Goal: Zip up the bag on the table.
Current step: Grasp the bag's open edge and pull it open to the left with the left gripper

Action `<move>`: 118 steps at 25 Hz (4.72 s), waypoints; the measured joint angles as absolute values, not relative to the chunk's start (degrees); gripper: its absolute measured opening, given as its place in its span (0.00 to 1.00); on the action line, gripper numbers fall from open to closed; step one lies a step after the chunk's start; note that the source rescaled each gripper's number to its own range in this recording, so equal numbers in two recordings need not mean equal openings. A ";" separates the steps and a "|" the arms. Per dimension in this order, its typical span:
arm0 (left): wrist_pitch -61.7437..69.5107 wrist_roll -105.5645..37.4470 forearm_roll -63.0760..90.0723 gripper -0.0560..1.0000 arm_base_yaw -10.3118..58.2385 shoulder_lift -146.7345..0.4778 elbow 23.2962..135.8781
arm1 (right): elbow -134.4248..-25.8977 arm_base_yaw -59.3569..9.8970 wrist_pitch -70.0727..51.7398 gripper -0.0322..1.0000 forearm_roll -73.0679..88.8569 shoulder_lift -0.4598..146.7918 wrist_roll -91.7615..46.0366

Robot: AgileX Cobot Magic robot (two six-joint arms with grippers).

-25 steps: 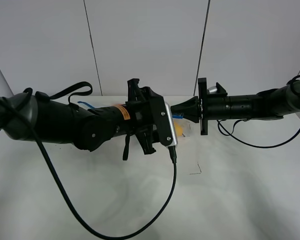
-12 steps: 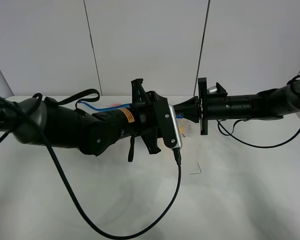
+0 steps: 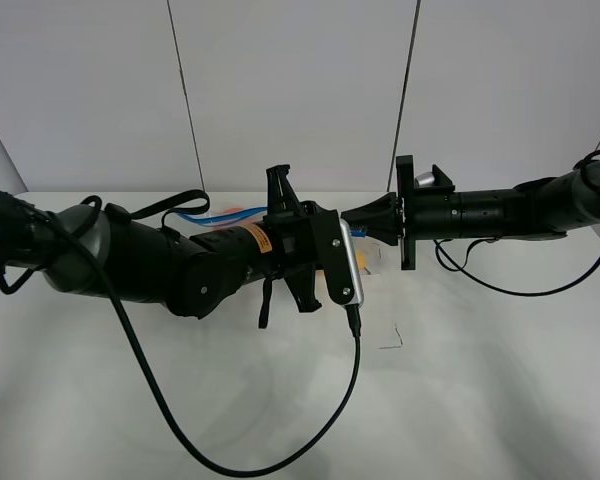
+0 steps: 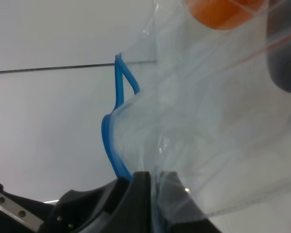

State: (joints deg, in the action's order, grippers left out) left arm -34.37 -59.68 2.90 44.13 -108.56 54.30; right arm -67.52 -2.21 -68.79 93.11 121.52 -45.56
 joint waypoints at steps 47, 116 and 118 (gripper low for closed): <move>-32.42 -64.65 1.59 0.05 40.25 -108.35 53.93 | -67.52 -2.40 -68.40 0.03 94.23 121.52 -45.51; -33.29 -66.26 0.97 0.05 13.25 -102.08 39.80 | -67.47 -2.62 -69.20 0.03 93.13 121.52 -45.38; -33.26 -66.26 1.13 0.05 13.25 -102.08 39.80 | -67.47 -2.62 -69.20 0.03 93.13 121.52 -45.38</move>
